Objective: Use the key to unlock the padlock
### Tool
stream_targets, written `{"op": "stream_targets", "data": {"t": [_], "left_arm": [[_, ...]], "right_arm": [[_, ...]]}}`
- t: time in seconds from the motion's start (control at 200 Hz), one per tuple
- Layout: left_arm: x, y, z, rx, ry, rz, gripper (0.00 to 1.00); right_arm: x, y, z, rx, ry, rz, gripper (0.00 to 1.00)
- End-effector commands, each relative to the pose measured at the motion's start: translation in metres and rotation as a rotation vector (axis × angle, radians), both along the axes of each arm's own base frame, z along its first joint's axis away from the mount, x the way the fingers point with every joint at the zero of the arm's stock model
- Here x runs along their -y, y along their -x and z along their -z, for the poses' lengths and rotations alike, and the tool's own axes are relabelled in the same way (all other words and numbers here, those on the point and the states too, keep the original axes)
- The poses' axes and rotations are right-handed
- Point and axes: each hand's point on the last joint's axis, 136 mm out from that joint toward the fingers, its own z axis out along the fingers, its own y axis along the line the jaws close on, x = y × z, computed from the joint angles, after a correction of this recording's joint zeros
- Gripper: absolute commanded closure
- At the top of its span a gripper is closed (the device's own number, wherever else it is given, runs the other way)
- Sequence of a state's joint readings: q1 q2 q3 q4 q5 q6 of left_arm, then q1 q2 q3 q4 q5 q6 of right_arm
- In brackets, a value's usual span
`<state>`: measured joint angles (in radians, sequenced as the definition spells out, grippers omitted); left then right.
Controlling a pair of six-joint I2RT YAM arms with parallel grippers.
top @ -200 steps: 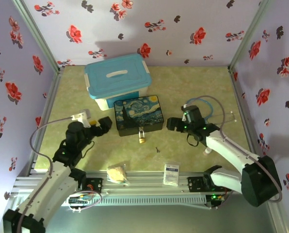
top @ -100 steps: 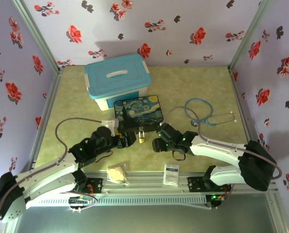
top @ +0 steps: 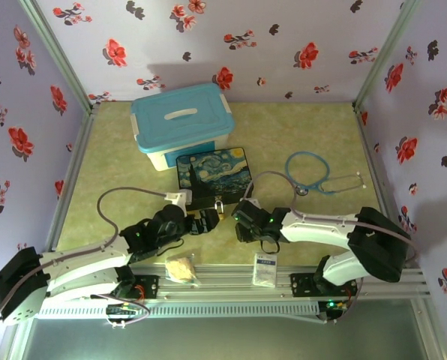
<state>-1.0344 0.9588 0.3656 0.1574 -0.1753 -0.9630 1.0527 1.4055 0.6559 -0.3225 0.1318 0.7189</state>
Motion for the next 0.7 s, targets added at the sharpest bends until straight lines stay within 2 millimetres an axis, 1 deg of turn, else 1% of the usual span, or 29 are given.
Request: {"op": "stream_targets", "data": {"t": [0.0, 0.16, 0.28, 0.36, 0.47, 0.52, 0.55, 0.575, 0.61, 0.695], "left_arm": [[-0.005, -0.005, -0.009, 0.033, 0.022, -0.043, 0.00], [-0.007, -0.004, -0.006, 0.024, 0.016, -0.048, 0.00], [-0.007, -0.004, -0.005, 0.021, 0.021, -0.051, 0.00], [-0.006, -0.005, -0.004, 0.022, 0.019, -0.053, 0.00], [-0.005, -0.005, -0.001, 0.020, 0.006, -0.048, 0.00], [-0.005, -0.006, -0.002, 0.026, -0.005, -0.046, 0.01], [-0.007, -0.006, -0.002, 0.030, -0.012, -0.047, 0.02], [-0.007, -0.007, -0.003, 0.033, -0.018, -0.050, 0.02], [-0.007, -0.007, -0.003, 0.035, -0.020, -0.052, 0.03], [-0.005, -0.008, -0.002, 0.030, -0.012, -0.054, 0.05]], "right_arm": [[-0.002, -0.001, 0.005, 0.013, 0.017, 0.012, 0.61], [0.008, 0.005, 0.018, -0.015, 0.089, 0.015, 0.64], [0.007, 0.009, 0.021, -0.016, 0.094, 0.004, 0.72], [0.008, 0.010, 0.023, -0.019, 0.100, -0.002, 0.81], [0.007, 0.013, 0.026, -0.036, 0.104, -0.009, 0.84], [0.008, 0.013, 0.028, -0.037, 0.097, -0.004, 0.90], [0.009, 0.013, 0.028, -0.031, 0.095, 0.000, 0.96], [0.011, 0.011, 0.028, -0.020, 0.095, 0.004, 0.99], [0.013, 0.010, 0.027, -0.009, 0.095, 0.014, 1.00], [0.012, 0.008, 0.024, 0.009, 0.073, -0.004, 1.00]]}}
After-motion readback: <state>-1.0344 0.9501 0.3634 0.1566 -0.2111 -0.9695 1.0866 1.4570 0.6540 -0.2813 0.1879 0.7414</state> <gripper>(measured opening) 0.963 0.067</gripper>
